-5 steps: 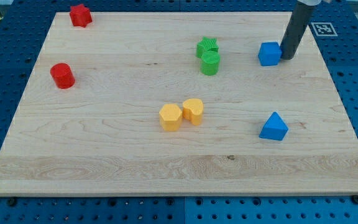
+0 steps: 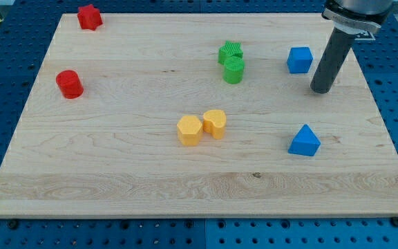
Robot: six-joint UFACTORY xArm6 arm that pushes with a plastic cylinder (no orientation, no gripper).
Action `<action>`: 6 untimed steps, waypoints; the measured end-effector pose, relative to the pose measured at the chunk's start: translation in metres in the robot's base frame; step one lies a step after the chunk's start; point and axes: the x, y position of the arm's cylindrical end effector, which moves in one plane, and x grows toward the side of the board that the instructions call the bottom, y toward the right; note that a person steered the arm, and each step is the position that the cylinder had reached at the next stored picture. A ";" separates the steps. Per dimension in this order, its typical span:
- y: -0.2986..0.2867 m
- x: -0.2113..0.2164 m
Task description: Move the blue cube to the right of the blue triangle
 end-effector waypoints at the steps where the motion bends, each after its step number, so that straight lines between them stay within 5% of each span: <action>1: -0.005 0.029; 5: 0.023 0.009; 6: 0.023 -0.053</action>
